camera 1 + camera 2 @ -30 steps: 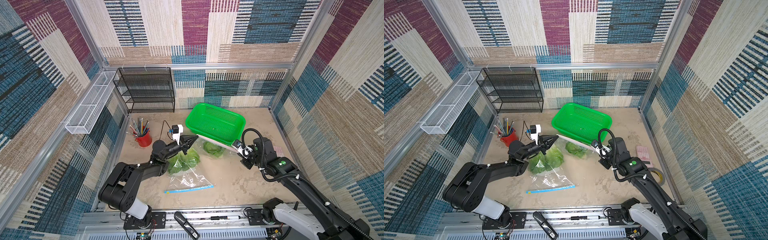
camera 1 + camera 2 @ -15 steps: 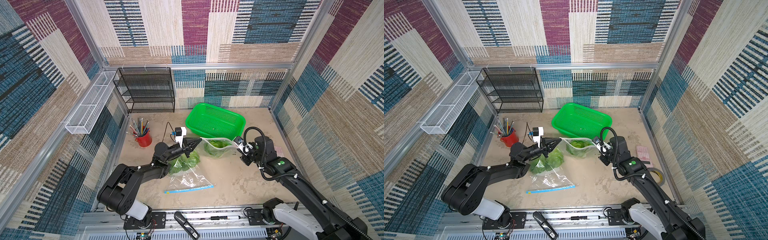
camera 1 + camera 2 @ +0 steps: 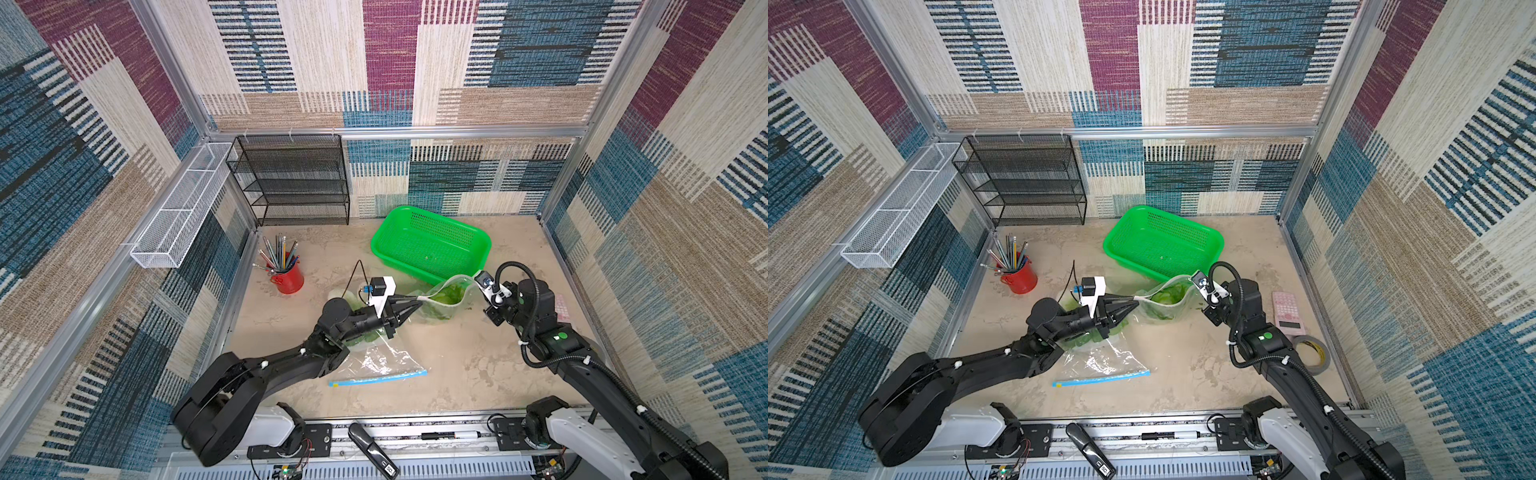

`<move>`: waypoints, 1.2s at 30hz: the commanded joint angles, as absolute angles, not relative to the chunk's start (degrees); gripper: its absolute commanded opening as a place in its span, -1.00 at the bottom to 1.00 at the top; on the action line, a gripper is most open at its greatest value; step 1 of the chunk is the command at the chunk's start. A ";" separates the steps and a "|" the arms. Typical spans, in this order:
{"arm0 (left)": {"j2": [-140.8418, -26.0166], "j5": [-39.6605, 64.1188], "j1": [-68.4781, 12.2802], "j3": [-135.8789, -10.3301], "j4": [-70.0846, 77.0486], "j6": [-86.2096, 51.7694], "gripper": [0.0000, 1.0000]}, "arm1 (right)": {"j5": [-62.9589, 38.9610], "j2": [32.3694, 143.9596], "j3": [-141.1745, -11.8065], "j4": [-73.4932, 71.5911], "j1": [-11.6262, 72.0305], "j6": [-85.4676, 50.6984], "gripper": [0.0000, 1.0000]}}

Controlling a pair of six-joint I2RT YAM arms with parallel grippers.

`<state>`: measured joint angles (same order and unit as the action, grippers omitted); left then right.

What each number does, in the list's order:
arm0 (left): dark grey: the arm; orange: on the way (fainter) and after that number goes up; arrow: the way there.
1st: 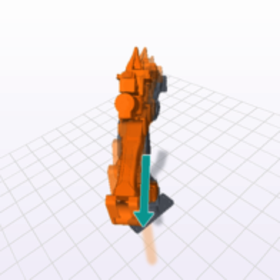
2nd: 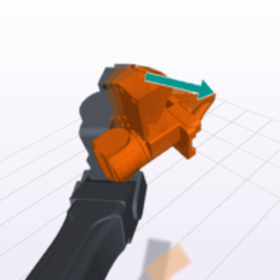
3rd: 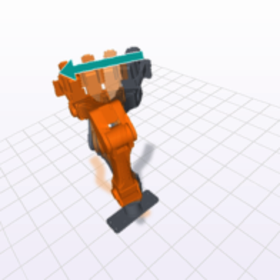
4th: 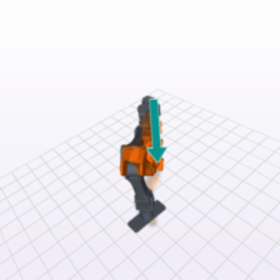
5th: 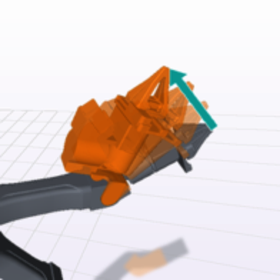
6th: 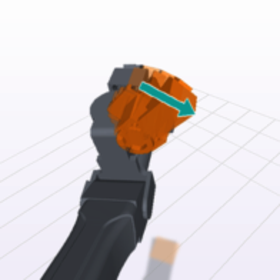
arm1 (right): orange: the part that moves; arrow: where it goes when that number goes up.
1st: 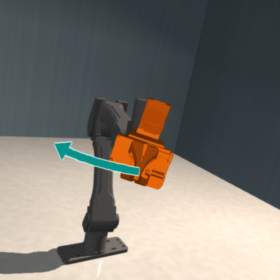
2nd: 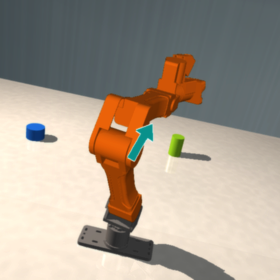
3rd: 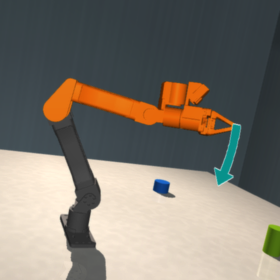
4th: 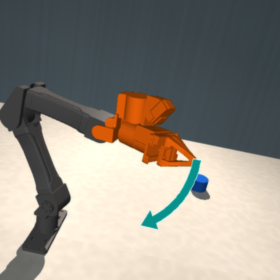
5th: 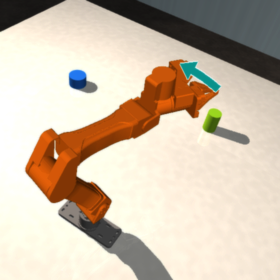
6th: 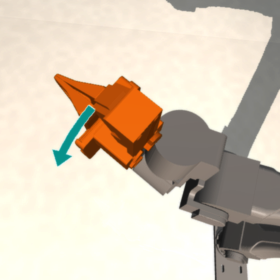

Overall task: Open the zip-top bag and take out the chinese cabbages
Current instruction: Unzip the zipper on the zipper food storage bag, then adjust the zipper food storage bag at the center of the board.

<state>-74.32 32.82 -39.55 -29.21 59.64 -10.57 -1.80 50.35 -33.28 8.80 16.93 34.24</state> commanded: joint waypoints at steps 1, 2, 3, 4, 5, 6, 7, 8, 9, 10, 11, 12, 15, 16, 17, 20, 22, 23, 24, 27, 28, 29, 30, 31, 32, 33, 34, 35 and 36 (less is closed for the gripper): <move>-67.92 25.69 -39.84 -28.63 45.59 -1.46 -0.35 | 1.08 48.49 -30.88 0.91 16.76 37.71 -0.76; -65.59 25.11 -39.89 -28.85 42.27 -0.09 -0.20 | 1.10 47.68 -30.17 0.33 16.72 37.73 -0.76; -63.39 24.47 -39.97 -29.64 38.23 1.59 -0.04 | 0.73 46.94 -29.53 -0.04 16.67 37.75 -0.76; -61.90 24.20 -39.98 -30.58 33.73 2.98 0.06 | 0.39 46.26 -28.97 -0.33 16.68 37.62 -0.76; -60.56 23.94 -39.96 -31.82 29.37 4.51 0.15 | 0.22 45.70 -28.47 -0.71 16.69 37.46 -0.75; -59.64 23.70 -40.04 -32.74 26.68 5.54 0.23 | 0.10 45.45 -28.16 -0.81 16.69 37.42 -0.76; -58.94 23.07 -40.04 -33.62 24.59 6.31 0.31 | 0.00 45.18 -27.79 -0.84 16.66 37.36 -0.76; -58.53 22.49 -40.07 -34.52 23.20 7.36 0.38 | -0.20 44.88 -27.68 -0.93 16.64 37.38 -0.76; -58.66 22.14 -40.07 -35.51 22.17 8.51 0.44 | -0.26 44.70 -27.53 -1.05 16.62 37.33 -0.76; -59.13 22.03 -40.05 -37.45 20.37 10.06 0.49 | -0.48 44.58 -27.49 -1.24 16.65 37.31 -0.76; -60.34 22.79 -40.08 -40.19 16.88 11.87 0.50 | -0.51 44.46 -27.55 -1.45 16.65 37.35 -0.76; -61.88 23.78 -40.08 -42.85 13.40 13.10 0.50 | -0.54 44.45 -27.75 -1.62 16.70 37.39 -0.76; -67.74 28.42 -40.08 -53.21 3.51 14.96 0.43 | -1.08 44.49 -28.49 -1.78 16.62 37.44 -0.76; -69.40 30.12 -40.03 -55.29 2.09 15.32 0.38 | -1.21 44.57 -28.77 -1.76 16.65 37.44 -0.76; -70.41 31.20 -40.08 -56.33 1.85 15.26 0.36 | -1.43 44.81 -28.91 -1.76 16.63 37.44 -0.76; -72.54 32.47 -40.45 -58.56 0.84 14.94 0.34 | -1.93 45.19 -29.44 -1.65 16.62 37.36 -0.76; -73.84 32.70 -41.11 -60.52 -1.85 15.12 0.29 | -2.10 45.28 -29.70 -1.42 16.66 37.37 -0.75; -74.39 32.70 -41.61 -61.08 -2.81 15.12 0.28 | -2.16 45.38 -29.79 -1.35 16.66 37.40 -0.76; -74.88 32.70 -42.24 -61.42 -3.67 15.03 0.27 | -2.18 45.50 -29.80 -1.32 16.67 37.40 -0.76; -75.88 32.38 -44.58 -61.61 -5.38 14.94 0.25 | -2.12 45.58 -29.66 -1.42 16.66 37.45 -0.76; -76.23 31.50 -45.34 -61.78 -6.01 14.88 0.25 | -2.25 45.65 -29.68 -1.41 16.67 37.37 -0.76; -76.60 30.70 -45.79 -61.99 -6.50 15.06 0.24 | -2.26 45.70 -29.58 -1.41 16.70 37.35 -0.76; -77.26 29.57 -46.17 -62.32 -7.29 15.31 0.22 | -2.34 45.69 -29.51 -1.46 16.70 37.36 -0.75; -77.85 28.54 -46.47 -62.85 -8.02 15.55 0.19 | -2.37 45.58 -29.40 -1.49 16.63 37.43 -0.75; -78.38 28.03 -46.66 -63.44 -8.90 15.86 0.17 | -2.20 45.56 -29.35 -1.57 16.69 37.36 -0.75; -79.08 27.70 -46.76 -64.07 -9.75 16.15 0.15 | -2.17 45.60 -29.28 -1.43 16.70 37.38 -0.75; -79.72 27.27 -46.90 -64.71 -10.38 16.40 0.14 | -2.05 45.53 -29.26 -1.37 16.67 37.36 -0.75; -80.42 26.75 -46.93 -65.28 -10.91 16.63 0.12 | -2.04 45.44 -29.19 -1.36 16.67 37.36 -0.75; -81.12 26.01 -47.08 -65.83 -11.43 16.70 0.09 | -1.99 45.26 -29.03 -1.37 16.69 37.46 -0.75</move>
